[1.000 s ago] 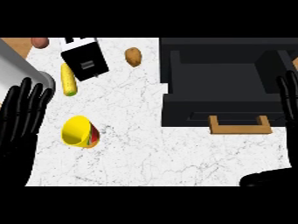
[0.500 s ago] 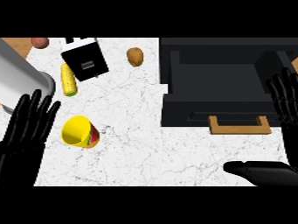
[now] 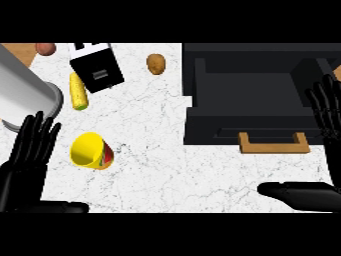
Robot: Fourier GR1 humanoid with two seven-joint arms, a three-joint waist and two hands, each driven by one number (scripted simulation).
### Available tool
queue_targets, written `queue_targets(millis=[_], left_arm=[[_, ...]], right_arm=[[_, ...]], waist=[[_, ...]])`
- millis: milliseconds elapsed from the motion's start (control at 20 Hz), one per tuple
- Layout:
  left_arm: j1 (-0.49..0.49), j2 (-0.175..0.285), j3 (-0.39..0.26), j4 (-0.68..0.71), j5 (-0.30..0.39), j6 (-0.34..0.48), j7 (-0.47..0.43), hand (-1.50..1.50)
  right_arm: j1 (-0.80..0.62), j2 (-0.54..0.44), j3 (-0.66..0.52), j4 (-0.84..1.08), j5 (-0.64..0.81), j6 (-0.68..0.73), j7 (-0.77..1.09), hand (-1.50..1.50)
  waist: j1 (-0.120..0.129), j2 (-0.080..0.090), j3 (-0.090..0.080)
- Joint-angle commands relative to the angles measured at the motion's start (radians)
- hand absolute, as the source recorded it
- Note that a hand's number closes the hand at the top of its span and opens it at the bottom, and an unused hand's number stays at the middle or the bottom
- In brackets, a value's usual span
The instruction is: Pick up the cup, place it into the drawer and close the drawer
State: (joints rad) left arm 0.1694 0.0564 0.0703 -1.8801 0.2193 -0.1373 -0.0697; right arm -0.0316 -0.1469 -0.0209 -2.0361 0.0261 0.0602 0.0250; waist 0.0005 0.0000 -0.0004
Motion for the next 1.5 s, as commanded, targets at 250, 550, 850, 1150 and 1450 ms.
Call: queue_targets(millis=[250, 550, 850, 1150, 1450], left_arm=[[-0.015, 0.022, 0.094, 0.331, -0.065, -0.022, -0.209, -1.50], [-0.149, 0.073, 0.160, 0.639, -0.105, -0.030, -0.341, -1.50], [-0.122, 0.055, 0.143, 0.753, -0.141, -0.032, -0.454, -1.50], [-0.282, 0.095, 0.198, 1.069, -0.129, -0.062, -0.640, -1.50], [-0.355, 0.153, 0.221, 1.321, -0.148, -0.117, -0.831, -1.50]], right_arm=[[-0.037, -0.015, -0.043, 0.075, -0.005, 0.031, -0.046, -1.50], [0.037, 0.003, -0.041, 0.040, -0.016, 0.048, -0.073, -1.50], [-0.045, -0.029, -0.110, 0.111, -0.059, 0.086, -0.067, -1.50], [0.017, 0.025, -0.051, -0.019, -0.024, 0.060, -0.004, -1.50], [-0.052, 0.016, -0.070, 0.110, -0.016, 0.081, -0.065, -1.50]], waist=[[0.000, 0.001, 0.000], [-0.008, 0.001, 0.000], [0.000, 0.001, 0.000], [-0.005, 0.000, 0.000], [-0.004, 0.001, 0.000]])
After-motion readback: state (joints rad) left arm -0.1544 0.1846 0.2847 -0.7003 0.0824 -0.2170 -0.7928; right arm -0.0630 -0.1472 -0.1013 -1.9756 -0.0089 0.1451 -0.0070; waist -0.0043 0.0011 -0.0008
